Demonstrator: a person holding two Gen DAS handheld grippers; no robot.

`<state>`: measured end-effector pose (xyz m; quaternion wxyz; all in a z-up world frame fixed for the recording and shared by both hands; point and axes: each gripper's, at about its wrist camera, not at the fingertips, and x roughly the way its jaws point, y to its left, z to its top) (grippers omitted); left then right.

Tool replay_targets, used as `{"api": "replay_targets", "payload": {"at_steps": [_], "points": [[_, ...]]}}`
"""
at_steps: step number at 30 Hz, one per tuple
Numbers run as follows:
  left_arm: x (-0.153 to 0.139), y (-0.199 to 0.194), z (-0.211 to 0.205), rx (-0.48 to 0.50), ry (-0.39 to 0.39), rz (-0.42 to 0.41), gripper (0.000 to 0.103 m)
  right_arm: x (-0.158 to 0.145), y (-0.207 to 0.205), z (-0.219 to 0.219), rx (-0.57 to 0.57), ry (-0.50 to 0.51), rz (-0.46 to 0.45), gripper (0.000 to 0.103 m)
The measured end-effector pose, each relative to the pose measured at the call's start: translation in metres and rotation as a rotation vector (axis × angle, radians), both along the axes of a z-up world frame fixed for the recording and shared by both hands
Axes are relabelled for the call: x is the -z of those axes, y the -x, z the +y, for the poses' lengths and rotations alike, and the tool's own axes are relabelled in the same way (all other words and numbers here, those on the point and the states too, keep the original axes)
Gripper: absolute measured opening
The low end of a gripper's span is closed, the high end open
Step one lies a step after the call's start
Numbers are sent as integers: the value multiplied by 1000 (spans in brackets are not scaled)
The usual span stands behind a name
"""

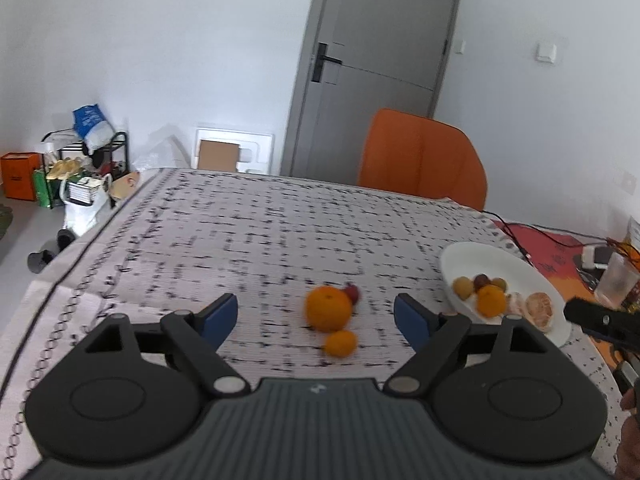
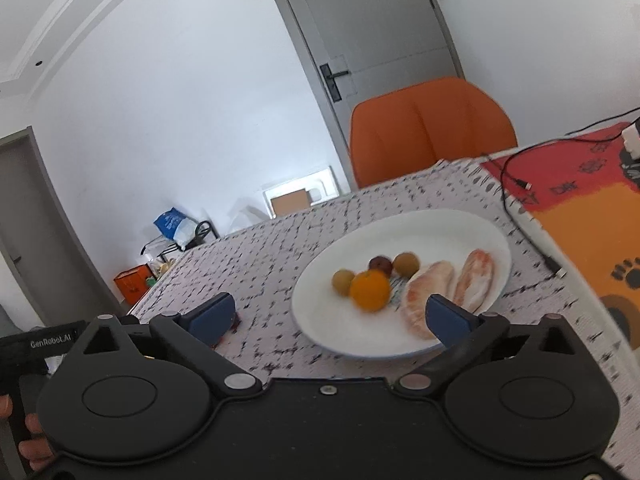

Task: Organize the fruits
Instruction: 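Withdraw both open grippers from the plate toward the small tangerines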

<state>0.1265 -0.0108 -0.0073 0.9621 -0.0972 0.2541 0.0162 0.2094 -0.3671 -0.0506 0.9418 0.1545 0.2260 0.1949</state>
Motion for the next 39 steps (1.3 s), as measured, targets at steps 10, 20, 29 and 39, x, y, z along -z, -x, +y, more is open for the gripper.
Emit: {"api": "replay_targets", "payload": {"at_steps": [10, 20, 29, 39], "points": [[5, 8, 43, -71, 39, 4, 84, 0, -1, 34, -48, 42, 10, 103], [16, 8, 64, -63, 49, 11, 84, 1, -6, 64, -96, 59, 15, 103], [24, -2, 67, -38, 53, 17, 81, 1, -10, 96, -168, 104, 2, 102], [37, -18, 68, -31, 59, 44, 65, 11, -20, 121, -227, 131, 23, 81]]}}
